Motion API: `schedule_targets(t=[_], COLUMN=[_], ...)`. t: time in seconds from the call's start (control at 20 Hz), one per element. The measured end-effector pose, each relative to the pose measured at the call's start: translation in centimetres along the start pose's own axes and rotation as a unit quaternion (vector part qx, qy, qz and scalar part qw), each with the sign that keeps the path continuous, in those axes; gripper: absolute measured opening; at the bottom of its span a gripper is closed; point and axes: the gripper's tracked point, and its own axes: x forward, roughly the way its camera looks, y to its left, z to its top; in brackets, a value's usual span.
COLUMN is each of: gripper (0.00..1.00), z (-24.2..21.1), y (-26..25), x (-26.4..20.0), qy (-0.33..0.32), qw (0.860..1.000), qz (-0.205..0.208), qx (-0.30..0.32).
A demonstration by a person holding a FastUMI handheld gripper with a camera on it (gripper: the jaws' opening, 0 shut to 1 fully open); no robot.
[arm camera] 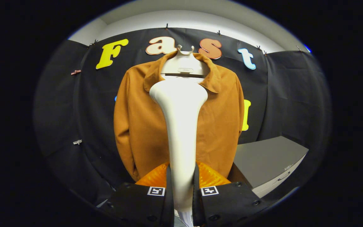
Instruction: Iron the clothes twice with a garment steamer, once on the left side and once on the right side.
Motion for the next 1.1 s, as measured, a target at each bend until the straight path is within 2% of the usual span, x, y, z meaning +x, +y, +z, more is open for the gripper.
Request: schedule_targets(t=[0.15,0.35,0.8,1.1], gripper=[0.26,0.26,0.26,0.27], z=[0.0,-0.8,-5.9,-9.7], y=[2.6,4.7,4.5,3.2], x=[1.2,3.1,6.4,6.9], qy=[0.0,0.001,0.031,0.062], qw=[1.0,1.0,0.998,0.996], qz=[0.012,0.004,-0.034,-0.043], qx=[-0.006,-0.021,-0.042,-0.043])
